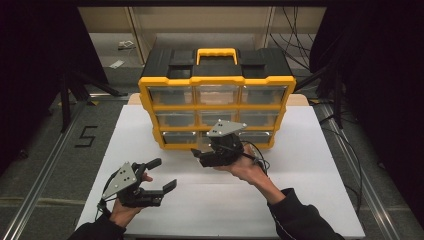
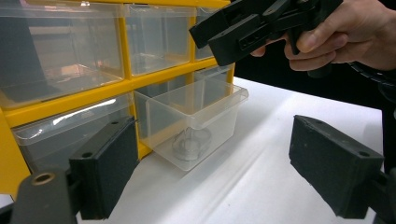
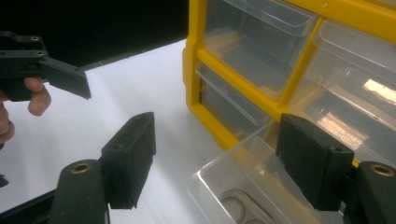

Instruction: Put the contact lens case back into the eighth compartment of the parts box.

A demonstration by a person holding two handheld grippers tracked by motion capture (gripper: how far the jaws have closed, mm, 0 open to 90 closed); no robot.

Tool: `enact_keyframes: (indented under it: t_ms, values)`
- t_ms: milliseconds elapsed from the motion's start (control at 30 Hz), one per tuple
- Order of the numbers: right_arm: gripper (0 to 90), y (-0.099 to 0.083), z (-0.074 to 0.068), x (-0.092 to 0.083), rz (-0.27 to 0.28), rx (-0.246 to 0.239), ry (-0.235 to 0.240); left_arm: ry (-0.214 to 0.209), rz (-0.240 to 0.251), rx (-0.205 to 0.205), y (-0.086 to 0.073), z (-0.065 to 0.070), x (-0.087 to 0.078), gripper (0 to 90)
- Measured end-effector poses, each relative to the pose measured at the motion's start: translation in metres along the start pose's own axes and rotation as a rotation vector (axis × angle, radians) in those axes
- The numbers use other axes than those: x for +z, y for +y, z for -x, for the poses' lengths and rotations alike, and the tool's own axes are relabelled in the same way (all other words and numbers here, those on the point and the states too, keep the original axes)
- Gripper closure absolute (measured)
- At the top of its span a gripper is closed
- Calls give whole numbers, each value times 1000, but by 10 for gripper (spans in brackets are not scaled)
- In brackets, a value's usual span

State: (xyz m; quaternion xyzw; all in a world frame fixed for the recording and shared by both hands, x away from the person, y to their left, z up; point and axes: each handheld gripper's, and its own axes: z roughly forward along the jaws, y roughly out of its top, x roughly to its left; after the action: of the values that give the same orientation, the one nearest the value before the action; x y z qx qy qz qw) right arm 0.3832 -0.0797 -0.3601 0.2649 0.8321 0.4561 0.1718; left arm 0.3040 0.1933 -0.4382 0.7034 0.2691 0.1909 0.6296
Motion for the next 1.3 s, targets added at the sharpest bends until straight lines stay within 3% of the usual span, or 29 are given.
enact_keyframes:
  t_ms: [1300]
  values:
    - [293,-20,-14,-13,27,-23,31,2,-1,4,0,0,0,155]
